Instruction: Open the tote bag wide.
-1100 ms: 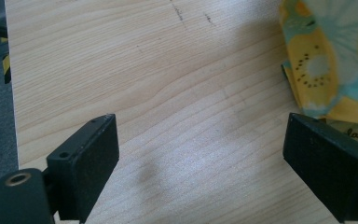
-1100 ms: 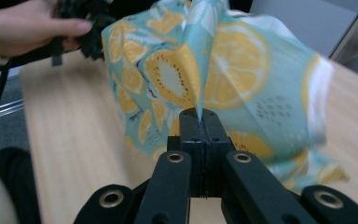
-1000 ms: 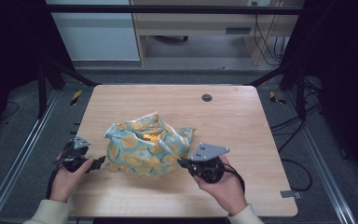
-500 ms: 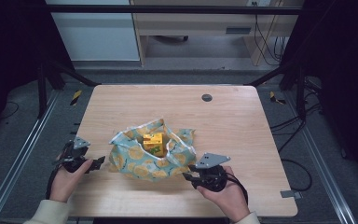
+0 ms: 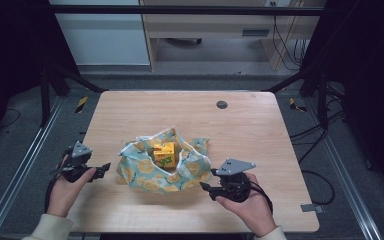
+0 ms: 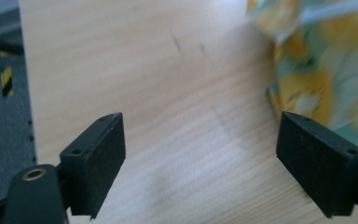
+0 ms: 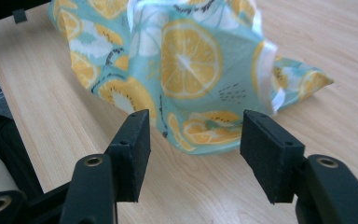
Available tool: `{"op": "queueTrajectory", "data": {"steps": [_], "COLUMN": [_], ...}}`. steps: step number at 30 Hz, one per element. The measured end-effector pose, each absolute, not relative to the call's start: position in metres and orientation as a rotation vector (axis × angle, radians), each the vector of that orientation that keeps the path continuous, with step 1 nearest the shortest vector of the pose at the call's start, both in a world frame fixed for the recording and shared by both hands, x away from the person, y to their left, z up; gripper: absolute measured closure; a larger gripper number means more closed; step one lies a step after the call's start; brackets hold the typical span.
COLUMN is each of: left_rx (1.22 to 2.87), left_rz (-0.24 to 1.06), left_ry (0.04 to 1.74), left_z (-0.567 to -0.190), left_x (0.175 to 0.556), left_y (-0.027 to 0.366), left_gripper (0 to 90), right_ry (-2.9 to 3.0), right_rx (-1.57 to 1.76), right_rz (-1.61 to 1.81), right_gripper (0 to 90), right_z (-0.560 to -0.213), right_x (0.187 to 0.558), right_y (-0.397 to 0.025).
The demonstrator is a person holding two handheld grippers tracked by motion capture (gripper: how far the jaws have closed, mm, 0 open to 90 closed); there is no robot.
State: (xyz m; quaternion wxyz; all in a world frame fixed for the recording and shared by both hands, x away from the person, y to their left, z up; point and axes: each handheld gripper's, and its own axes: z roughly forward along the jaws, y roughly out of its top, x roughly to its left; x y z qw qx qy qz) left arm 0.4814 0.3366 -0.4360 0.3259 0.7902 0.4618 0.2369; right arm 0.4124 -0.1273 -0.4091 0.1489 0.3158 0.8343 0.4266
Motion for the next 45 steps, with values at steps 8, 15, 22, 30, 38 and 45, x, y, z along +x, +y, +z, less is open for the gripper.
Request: {"op": "queueTrajectory", "data": {"steps": [8,15,22,30,38,45], "left_rx": [2.172,2.278,2.407,2.464,2.548,2.557], "left_rz": [0.603,0.511,0.471,0.398,0.356,0.342], "left_ry": [0.998,0.909,0.840,0.771,0.710,0.690], "left_z": [-0.370,-0.356,-0.376,-0.382,-0.377,-0.376], "left_x": [0.492,0.509,0.520,0.513,0.511,0.510], "left_y": [0.302,0.263,0.235,0.227,0.225,0.226], "left_gripper": [19.2,19.4,13.7,48.3,81.0,86.6], "right_ry": [2.370,2.370,2.376,2.388,2.458,2.476], "right_rx": [0.907,0.892,0.874,0.889,0.911,0.975], "right_rz": [1.212,1.187,1.168,1.148,1.043,1.017], "right_gripper": [50.6,59.8,61.0,56.1,50.5,48.0], "right_z": [-0.390,-0.374,-0.359,-0.348,-0.360,-0.375], "right_x": [0.421,0.438,0.465,0.493,0.529,0.549], "right_y": [-0.132,-0.125,-0.104,-0.076,-0.045,-0.029]}}
